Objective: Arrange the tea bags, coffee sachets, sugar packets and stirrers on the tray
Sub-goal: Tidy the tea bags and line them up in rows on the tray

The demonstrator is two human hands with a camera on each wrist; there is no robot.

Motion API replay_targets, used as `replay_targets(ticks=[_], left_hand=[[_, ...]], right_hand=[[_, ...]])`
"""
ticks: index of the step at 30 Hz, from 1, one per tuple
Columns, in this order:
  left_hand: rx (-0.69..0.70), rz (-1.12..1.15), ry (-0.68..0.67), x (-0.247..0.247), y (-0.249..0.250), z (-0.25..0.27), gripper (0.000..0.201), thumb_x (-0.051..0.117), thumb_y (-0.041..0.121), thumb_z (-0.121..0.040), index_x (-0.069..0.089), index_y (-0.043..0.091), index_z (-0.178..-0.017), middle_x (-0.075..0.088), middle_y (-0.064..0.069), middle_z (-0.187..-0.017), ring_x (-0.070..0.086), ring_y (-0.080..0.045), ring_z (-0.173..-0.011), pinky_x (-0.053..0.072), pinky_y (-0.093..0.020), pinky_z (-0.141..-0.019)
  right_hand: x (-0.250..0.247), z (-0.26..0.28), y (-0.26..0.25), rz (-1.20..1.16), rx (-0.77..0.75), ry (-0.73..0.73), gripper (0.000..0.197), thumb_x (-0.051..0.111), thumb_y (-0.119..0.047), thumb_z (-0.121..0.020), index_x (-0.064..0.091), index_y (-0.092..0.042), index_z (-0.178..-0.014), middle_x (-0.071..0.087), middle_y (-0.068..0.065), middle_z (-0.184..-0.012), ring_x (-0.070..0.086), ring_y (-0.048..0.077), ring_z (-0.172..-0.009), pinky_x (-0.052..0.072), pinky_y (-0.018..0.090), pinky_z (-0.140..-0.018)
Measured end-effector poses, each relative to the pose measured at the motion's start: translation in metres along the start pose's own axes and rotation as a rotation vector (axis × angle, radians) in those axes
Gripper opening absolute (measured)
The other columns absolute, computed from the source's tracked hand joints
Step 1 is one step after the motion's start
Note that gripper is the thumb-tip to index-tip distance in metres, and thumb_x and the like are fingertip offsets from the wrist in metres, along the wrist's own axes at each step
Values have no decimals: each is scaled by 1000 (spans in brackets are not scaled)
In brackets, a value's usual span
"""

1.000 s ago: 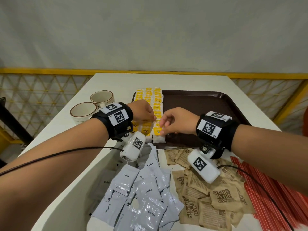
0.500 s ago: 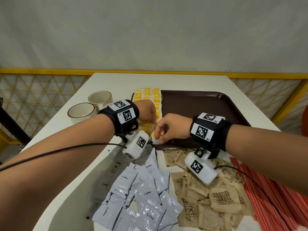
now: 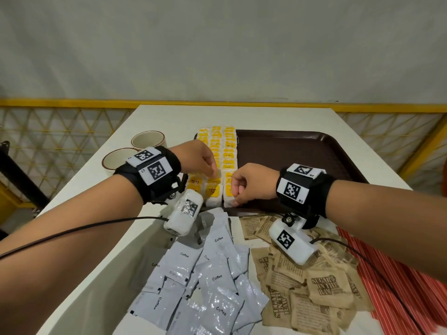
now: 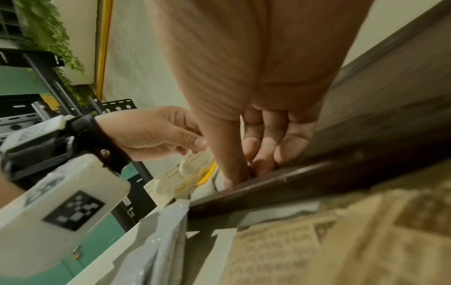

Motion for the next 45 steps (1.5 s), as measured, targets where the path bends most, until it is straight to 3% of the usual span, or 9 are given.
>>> replay_targets(ticks=[3,9,12,17,22,29,33,37,45], left_hand=[[-9,12,9,1,-4,7,12,73,25,-81,70,14,-86,61,5,-76,52,-6,-69,40,-17,-62],[-12,59,35,-3,-9,17,8,73,20,-81,71,13,-83,61,7,-73,53,-4,-67,39,-14,-61],[-10,78,73,-5,-8,20,6,69,18,-85,70,12,-86,60,9,-76,53,-6,-72,41,-17,-65],[-27,139,157,-2,-15,20,16,69,21,-85,67,14,-99,53,2,-86,49,-12,-79,39,-19,-66],[-58,179,187,5,-17,20,14,68,20,-86,65,15,-98,48,3,-82,45,-12,-72,37,-21,-62],[-112,206,203,2,-28,25,15,67,19,-86,65,12,-99,46,5,-77,46,-10,-71,37,-18,-60],[-101,200,196,-3,-29,29,10,66,13,-87,67,9,-96,54,8,-76,51,-7,-72,36,-12,-59],[-51,144,118,-2,-27,39,4,69,16,-84,71,13,-87,65,9,-81,58,-7,-76,40,-11,-63],[-28,116,131,0,-17,38,10,72,25,-82,69,19,-90,60,-5,-88,55,-18,-84,47,-35,-81]], right_hand=[[-2,7,0,-193,38,-14,20,79,-8,-76,58,-9,-78,66,6,-68,64,14,-60,54,25,-62],[-9,21,5,-379,138,-42,17,72,6,-78,60,-4,-83,64,9,-71,69,15,-64,59,32,-71],[-14,25,12,-498,219,78,12,63,6,-85,58,-5,-87,61,10,-75,68,19,-72,59,34,-71],[-4,29,22,-717,315,181,28,52,10,-90,51,-4,-114,57,11,-89,63,23,-84,57,32,-75],[5,23,16,-726,267,171,35,55,7,-89,56,0,-123,61,18,-112,63,23,-93,57,25,-72],[-1,17,17,-574,243,232,44,55,9,-88,57,-5,-129,60,10,-124,63,24,-108,55,28,-82],[-14,18,20,-565,253,288,35,57,9,-87,61,-4,-118,61,11,-118,63,23,-104,56,29,-81],[-19,27,16,-448,193,267,19,68,0,-82,66,-9,-99,61,5,-90,61,16,-80,56,26,-69],[-2,16,-7,-126,88,136,21,81,-12,-73,66,-6,-87,59,-1,-69,55,12,-63,51,34,-72]])
Point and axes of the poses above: each hand's wrist, its own z-axis away from the middle knuckle, its own x-axis out of the palm, y = z × x, the point moved 5 cm from there along -z, towards the middle knuckle
